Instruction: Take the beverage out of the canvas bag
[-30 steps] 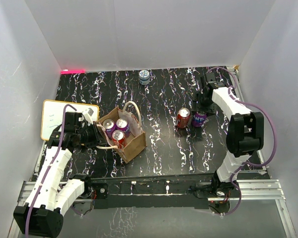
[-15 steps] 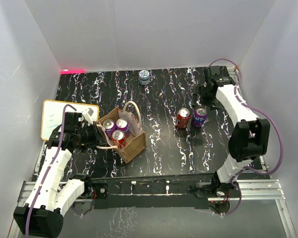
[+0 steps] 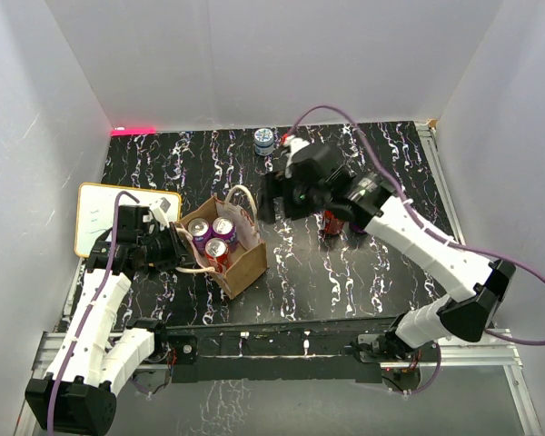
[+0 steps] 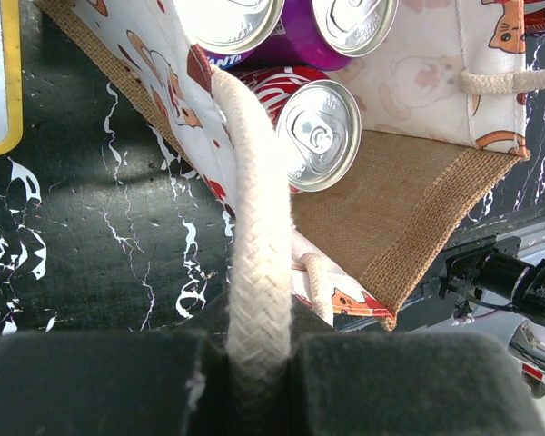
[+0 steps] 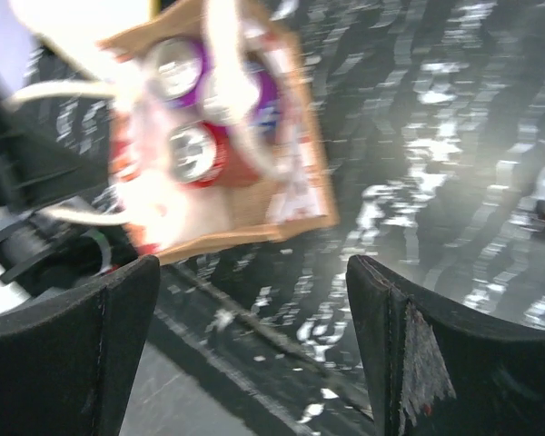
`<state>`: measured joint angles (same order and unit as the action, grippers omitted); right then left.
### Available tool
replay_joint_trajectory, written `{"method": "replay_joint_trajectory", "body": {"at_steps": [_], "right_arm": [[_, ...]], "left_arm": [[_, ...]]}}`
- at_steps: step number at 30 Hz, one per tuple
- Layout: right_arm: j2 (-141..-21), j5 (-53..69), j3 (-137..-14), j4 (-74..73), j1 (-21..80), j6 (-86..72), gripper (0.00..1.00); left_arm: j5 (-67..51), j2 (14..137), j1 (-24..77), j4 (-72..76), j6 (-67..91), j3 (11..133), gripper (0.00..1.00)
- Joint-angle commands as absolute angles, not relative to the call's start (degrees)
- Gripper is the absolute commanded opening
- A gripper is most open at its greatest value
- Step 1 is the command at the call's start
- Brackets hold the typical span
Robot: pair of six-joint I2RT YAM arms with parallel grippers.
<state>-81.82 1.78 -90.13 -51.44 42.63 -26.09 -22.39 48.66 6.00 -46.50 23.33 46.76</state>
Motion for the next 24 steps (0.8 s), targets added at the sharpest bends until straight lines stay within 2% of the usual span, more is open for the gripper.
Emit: {"method": "replay_joint_trajectory", "body": {"at_steps": [1, 6, 9, 18, 24], "right_arm": [[-83.5, 3.6, -92.3, -41.6, 53.6, -35.1, 0.85], [-94.9, -2.8, -101.0, -44.2, 61.5, -37.5, 0.84], [-102.1, -8.7, -106.9, -48.2, 63.0, -42.7, 0.82], [-120.2, -27.0, -124.9, -66.9, 66.4, -57.4, 0.83], [-122.9, -27.9, -124.2, -65.3, 66.5, -57.1, 0.83]], "left_arm": [[-23.1, 48.2, 5.2, -46.9, 23.1, 46.3, 0.00], [-22.9, 47.9, 5.1, -47.1, 23.1, 46.3, 0.00], [-22.7, 47.4, 5.1, -47.0, 23.3, 46.2, 0.00], [-22.7, 47.0, 4.9, -47.1, 23.1, 46.3, 0.00], [-22.9, 46.7, 4.4, -47.1, 23.1, 46.2, 0.00]]}}
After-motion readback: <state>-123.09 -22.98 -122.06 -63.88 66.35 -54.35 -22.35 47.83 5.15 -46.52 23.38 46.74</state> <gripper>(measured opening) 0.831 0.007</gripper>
